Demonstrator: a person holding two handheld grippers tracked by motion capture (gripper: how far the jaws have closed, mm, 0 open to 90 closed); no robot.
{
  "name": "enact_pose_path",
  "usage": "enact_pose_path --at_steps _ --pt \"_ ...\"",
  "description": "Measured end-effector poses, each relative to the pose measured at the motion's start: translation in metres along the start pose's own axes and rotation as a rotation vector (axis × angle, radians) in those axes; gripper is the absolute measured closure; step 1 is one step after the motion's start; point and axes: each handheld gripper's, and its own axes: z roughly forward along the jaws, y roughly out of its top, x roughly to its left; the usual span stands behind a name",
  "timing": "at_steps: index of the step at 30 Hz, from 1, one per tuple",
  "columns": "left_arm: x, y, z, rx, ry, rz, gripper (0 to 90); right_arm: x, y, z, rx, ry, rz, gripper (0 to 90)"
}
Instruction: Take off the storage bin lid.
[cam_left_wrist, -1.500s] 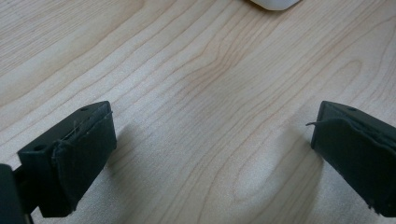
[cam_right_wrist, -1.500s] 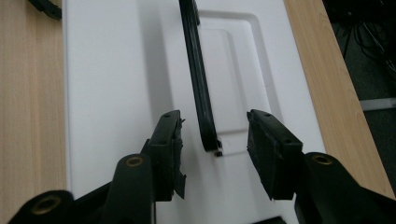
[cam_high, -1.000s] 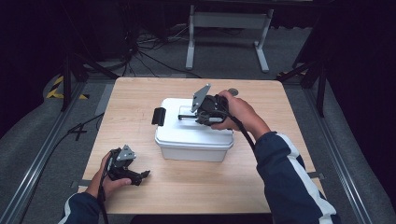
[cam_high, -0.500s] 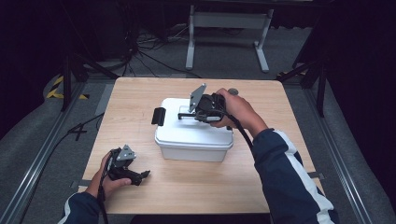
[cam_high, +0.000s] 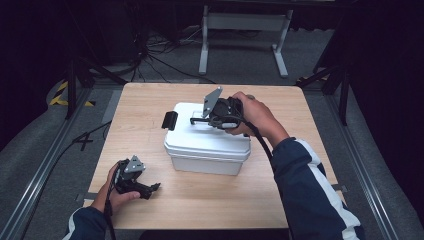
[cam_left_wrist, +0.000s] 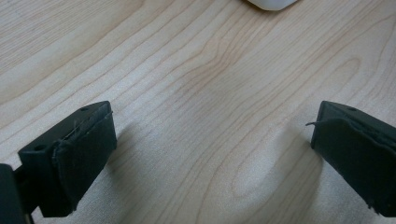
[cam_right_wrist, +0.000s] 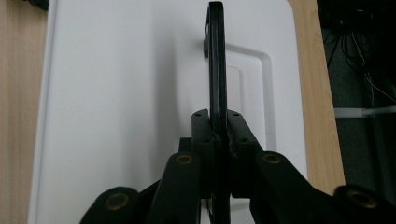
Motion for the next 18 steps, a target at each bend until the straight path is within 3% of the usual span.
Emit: enact_pose_path --at_steps 18 --pt "0.0 0.0 0.0 0.001 0.0 -0.003 0.6 -0.004 -0.021 -0.021 -0.014 -0.036 0.008 84.8"
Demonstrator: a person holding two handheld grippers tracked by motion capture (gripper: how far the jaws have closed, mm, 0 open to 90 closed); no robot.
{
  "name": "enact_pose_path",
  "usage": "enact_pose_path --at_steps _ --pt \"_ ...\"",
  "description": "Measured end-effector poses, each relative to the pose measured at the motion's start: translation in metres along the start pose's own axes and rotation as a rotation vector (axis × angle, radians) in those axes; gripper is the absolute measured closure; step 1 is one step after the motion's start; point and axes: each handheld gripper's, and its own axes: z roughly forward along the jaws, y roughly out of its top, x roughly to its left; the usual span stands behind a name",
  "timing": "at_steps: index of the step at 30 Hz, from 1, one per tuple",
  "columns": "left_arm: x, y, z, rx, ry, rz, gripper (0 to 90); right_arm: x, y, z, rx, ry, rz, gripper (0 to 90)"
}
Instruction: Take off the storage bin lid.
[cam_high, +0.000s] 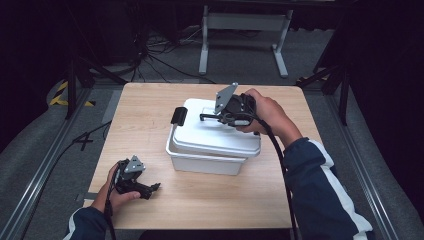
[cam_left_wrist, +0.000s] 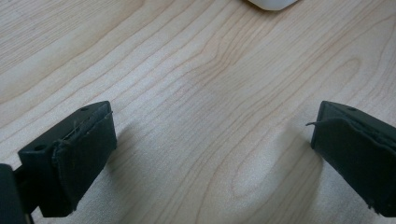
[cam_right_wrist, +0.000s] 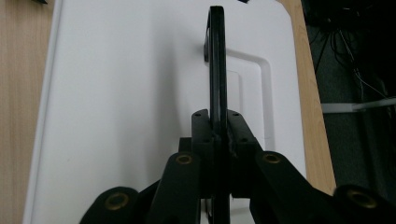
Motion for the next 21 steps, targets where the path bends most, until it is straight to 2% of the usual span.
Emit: enact_pose_path --at_steps 4,12,21 --pt "0.001 0.0 0.0 0.002 -0.004 0.01 0.5 0.001 -0.007 -0.006 0.007 -0.01 0.012 84.8" --pt "0.0 0.0 0.0 0.002 -0.003 0.0 0.6 0.0 -0.02 -0.022 -0.002 -0.032 0.021 84.7" --pt "0.0 0.0 0.0 0.002 -0.003 0.0 0.6 -0.002 -0.042 -0.035 -0.001 -0.048 0.056 84.7"
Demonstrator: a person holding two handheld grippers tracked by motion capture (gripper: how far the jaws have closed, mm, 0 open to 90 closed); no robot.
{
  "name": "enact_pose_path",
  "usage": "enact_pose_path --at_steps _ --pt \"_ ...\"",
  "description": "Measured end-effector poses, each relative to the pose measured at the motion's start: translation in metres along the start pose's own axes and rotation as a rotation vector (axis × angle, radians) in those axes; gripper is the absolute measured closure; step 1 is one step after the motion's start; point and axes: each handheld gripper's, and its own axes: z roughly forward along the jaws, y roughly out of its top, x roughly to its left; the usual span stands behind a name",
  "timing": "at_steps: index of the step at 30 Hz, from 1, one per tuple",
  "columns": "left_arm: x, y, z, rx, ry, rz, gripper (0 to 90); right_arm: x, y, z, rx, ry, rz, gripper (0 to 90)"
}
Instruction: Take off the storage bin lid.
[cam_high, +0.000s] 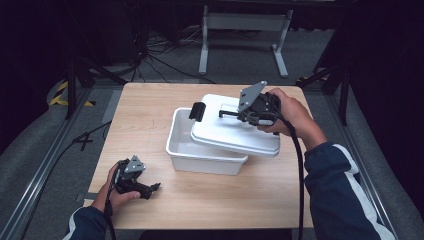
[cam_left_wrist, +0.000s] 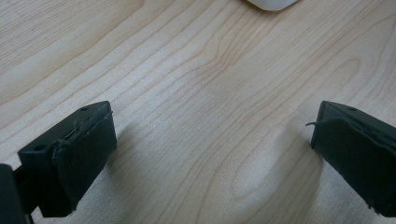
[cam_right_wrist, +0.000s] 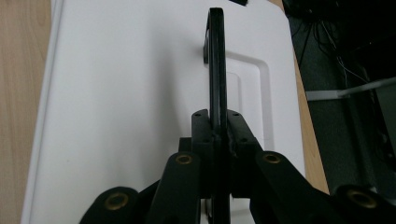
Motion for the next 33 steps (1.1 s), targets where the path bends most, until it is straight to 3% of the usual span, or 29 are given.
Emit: enact_pose_path --at_steps 19,33 --pt "0.0 0.0 0.0 0.0 -0.001 -0.002 0.6 -0.01 -0.068 -0.029 -0.03 -0.039 0.111 84.7" --pt "0.0 0.0 0.0 0.001 0.0 -0.002 0.7 -0.011 -0.11 -0.044 -0.01 -0.07 0.18 84.7"
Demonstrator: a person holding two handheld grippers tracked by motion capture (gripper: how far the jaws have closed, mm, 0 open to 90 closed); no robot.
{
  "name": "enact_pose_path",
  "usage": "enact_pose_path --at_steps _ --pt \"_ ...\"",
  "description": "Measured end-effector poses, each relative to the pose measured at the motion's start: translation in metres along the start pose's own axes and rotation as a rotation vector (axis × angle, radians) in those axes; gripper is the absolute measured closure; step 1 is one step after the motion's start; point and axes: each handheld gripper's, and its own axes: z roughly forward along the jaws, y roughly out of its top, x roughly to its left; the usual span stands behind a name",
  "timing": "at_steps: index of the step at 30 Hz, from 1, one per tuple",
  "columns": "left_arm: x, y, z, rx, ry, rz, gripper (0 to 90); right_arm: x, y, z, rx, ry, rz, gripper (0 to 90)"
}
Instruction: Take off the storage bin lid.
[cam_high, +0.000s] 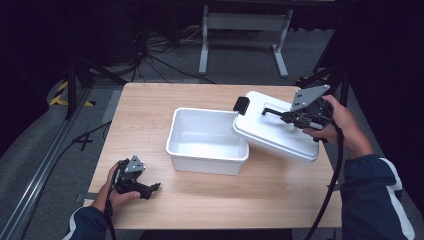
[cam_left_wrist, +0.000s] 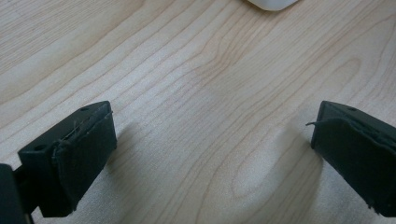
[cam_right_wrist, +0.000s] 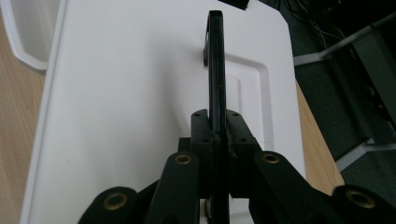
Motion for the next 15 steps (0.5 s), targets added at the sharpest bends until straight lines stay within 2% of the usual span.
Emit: enact_pose_path --at_steps 15 --pt "0.0 0.0 0.0 0.0 0.001 0.0 0.6 -0.009 -0.04 -0.004 0.0 -0.026 0.074 84.7"
